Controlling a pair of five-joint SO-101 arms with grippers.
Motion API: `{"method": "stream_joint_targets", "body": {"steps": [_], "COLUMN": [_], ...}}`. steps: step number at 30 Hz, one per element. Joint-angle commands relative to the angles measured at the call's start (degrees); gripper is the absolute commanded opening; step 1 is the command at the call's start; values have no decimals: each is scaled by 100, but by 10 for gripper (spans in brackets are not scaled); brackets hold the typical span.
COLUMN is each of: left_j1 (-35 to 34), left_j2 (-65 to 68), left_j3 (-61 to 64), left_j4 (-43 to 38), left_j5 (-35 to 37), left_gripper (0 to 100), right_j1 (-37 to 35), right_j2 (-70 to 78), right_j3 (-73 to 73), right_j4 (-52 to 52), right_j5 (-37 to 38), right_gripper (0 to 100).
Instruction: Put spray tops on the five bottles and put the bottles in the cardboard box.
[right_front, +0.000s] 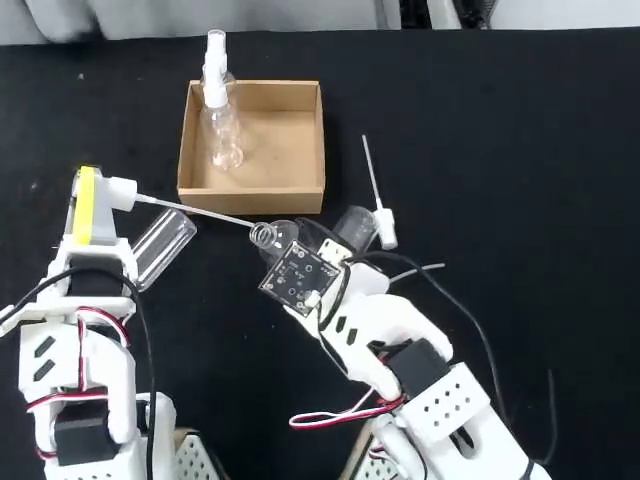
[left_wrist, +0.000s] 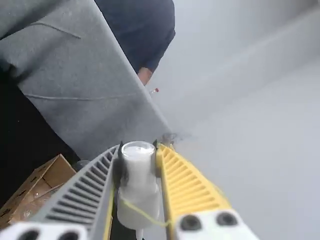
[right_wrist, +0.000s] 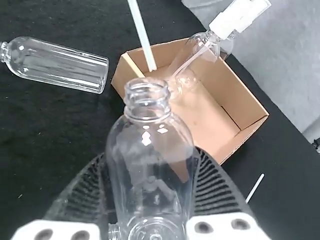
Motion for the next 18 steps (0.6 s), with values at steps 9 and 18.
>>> {"method": "stream_joint_targets", "body": {"steps": [9, 18], "left_j1": [567, 611], "left_j2": [0, 0], "left_j3": [66, 198], "left_j4": [-26, -26], "left_j5": [-387, -404], "left_gripper": [29, 29], "right_j1": [-97, -97], "right_j2": [-66, -66], "right_j3": [-22, -22], "right_j4": [-202, -202], "right_j5": [53, 53], "right_gripper": [46, 46]}}
